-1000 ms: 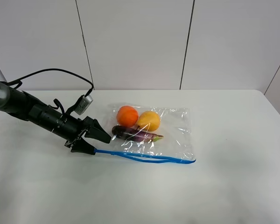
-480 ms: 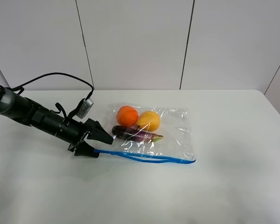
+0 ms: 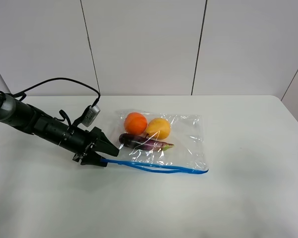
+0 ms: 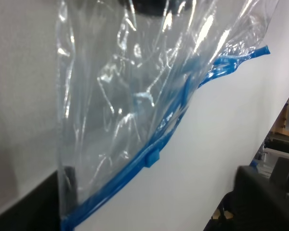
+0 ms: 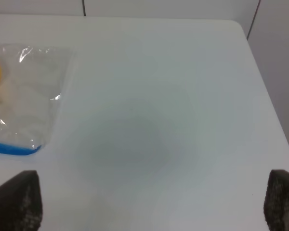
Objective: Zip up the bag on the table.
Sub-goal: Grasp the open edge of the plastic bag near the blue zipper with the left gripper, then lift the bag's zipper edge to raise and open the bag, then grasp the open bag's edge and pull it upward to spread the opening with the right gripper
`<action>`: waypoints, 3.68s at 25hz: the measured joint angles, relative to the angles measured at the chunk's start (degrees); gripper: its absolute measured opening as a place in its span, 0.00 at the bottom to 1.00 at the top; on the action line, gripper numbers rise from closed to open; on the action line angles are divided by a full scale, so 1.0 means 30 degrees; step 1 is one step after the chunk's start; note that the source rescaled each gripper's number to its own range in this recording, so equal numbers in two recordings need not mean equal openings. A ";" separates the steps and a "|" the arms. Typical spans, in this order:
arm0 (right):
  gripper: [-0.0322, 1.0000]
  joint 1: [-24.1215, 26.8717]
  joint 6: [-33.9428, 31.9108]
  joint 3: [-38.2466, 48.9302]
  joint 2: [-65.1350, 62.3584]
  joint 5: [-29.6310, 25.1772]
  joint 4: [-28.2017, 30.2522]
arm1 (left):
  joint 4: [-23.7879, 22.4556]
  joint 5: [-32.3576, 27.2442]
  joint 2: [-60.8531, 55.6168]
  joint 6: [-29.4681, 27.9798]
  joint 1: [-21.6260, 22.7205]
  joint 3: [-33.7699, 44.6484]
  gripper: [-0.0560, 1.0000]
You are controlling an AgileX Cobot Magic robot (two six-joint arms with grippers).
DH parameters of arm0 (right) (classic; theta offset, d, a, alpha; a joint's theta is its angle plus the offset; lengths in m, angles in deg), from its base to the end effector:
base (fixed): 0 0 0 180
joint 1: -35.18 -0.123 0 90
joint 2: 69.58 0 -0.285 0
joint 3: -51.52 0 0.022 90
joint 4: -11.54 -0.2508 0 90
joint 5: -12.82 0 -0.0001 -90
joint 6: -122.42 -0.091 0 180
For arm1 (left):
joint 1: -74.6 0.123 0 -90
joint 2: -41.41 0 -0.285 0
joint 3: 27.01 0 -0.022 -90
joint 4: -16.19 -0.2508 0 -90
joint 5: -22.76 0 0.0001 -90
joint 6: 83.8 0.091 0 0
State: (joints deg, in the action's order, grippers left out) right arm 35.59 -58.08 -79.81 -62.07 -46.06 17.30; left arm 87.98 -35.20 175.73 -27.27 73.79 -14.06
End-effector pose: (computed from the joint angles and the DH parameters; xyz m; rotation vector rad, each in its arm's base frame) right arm -0.0043 -0.0078 0.2798 0.0187 2.0061 -0.1186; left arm 0.3579 -0.0784 0.0742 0.0543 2.7335 -1.3844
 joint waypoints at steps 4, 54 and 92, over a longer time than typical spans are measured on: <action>1.00 0.0000 0.0000 0.0000 0.0000 0.0000 0.0000 | -0.0320 0.0000 0.0000 0.0000 0.0000 0.0000 0.71; 1.00 0.0000 0.2563 -0.2658 0.3690 0.0056 -0.2627 | 0.5444 -0.3663 -0.1065 -0.8652 0.1687 -0.1079 0.05; 1.00 -1.3291 0.9998 -2.9094 4.1504 -0.0447 -0.2436 | 0.7400 -0.3630 -0.2298 -0.9755 0.2196 -0.1079 0.05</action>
State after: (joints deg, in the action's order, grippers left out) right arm -4.29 -28.09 -167.09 62.44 -47.40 9.99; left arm 110.18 -46.09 168.84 -56.53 80.37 -17.30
